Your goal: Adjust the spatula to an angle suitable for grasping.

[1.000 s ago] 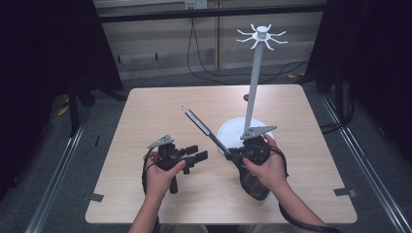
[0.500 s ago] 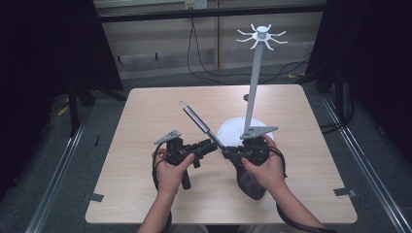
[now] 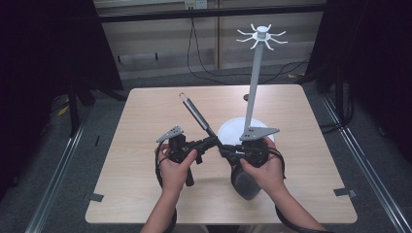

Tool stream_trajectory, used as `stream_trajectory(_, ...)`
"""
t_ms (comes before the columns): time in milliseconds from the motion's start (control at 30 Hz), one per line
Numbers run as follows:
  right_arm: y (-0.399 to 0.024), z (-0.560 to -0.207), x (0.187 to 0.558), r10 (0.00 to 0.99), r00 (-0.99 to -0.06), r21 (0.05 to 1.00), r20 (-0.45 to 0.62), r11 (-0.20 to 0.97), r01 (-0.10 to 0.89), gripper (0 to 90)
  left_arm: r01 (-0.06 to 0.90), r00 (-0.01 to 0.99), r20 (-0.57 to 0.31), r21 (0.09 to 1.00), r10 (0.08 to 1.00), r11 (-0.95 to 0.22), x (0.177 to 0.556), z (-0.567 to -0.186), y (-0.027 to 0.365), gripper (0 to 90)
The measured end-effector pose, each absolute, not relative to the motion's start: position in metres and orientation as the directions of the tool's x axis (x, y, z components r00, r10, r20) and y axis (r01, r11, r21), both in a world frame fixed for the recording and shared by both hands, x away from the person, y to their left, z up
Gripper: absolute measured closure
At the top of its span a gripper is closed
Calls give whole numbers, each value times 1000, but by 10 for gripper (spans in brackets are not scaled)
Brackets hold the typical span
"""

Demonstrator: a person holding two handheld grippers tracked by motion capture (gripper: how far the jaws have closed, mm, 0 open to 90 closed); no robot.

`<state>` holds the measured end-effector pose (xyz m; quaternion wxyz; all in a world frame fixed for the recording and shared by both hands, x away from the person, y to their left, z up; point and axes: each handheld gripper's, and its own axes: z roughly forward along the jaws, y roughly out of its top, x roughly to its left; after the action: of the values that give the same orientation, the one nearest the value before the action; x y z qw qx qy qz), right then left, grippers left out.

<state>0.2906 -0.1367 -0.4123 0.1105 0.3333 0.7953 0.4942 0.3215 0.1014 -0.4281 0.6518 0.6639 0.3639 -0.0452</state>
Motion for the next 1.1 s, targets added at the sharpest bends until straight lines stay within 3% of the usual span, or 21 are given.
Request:
stream_trajectory(100, -136, -413, 290, 630, -760, 865, 161, 281, 416, 770, 531, 756, -521, 842, 396, 94, 319, -421, 99, 882)
stream_trajectory(133, -135, -413, 290, 627, -761, 866, 169, 274, 418, 770, 493, 780, -467, 868, 417, 51, 317, -414, 96, 881)
stream_trajectory(333, -136, -407, 287, 612, -768, 879, 189, 243, 410, 771, 497, 788, -470, 867, 398, 39, 318, -405, 98, 887)
stream_trajectory(1100, -159, -394, 285, 551, -796, 881, 251, 210, 423, 782, 385, 892, -333, 915, 306, -125, 321, -374, 79, 887)
